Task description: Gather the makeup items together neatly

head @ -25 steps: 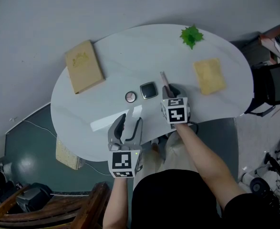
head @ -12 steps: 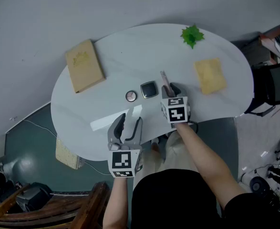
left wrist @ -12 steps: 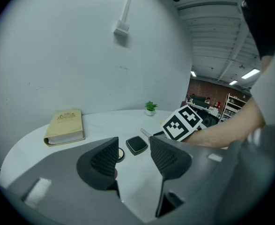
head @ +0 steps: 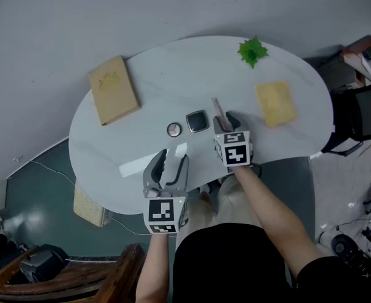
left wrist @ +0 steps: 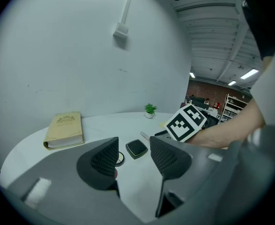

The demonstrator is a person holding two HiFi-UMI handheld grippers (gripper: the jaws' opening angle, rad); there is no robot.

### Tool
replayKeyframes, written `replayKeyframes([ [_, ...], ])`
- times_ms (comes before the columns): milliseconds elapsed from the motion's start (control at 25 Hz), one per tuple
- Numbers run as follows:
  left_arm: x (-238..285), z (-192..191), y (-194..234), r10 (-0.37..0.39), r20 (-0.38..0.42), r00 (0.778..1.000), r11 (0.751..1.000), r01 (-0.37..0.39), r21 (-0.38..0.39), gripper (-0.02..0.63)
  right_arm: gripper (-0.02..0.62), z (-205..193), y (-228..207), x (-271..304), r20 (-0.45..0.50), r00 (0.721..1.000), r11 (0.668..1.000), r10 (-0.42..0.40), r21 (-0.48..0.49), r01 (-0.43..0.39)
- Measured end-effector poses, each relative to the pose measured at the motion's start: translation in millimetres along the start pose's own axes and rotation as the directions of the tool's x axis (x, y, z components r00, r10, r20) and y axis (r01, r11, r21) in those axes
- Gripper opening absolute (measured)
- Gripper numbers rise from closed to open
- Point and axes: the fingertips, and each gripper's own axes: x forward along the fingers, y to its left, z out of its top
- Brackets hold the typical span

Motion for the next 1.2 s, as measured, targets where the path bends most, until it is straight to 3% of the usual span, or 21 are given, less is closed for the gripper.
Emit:
replayKeyframes([
  [560, -14.7, 14.9, 3.1, -0.002, 0.060, 0.998, 1.000, 0.003, -0.009, 0.210, 0.133, 13.9, 19.4, -44.7, 0.048, 0.998, 0.996, 0.039, -0.086, -0.034],
  [1200, -40.6, 10.2, -4.4, -0.024, 0.084, 0.996, 1.000, 0.025, -0.009, 0.210, 0.132, 14.0, 48.7, -107.7, 0.107, 0.989, 0.990, 0.103, -0.104, -0.092],
])
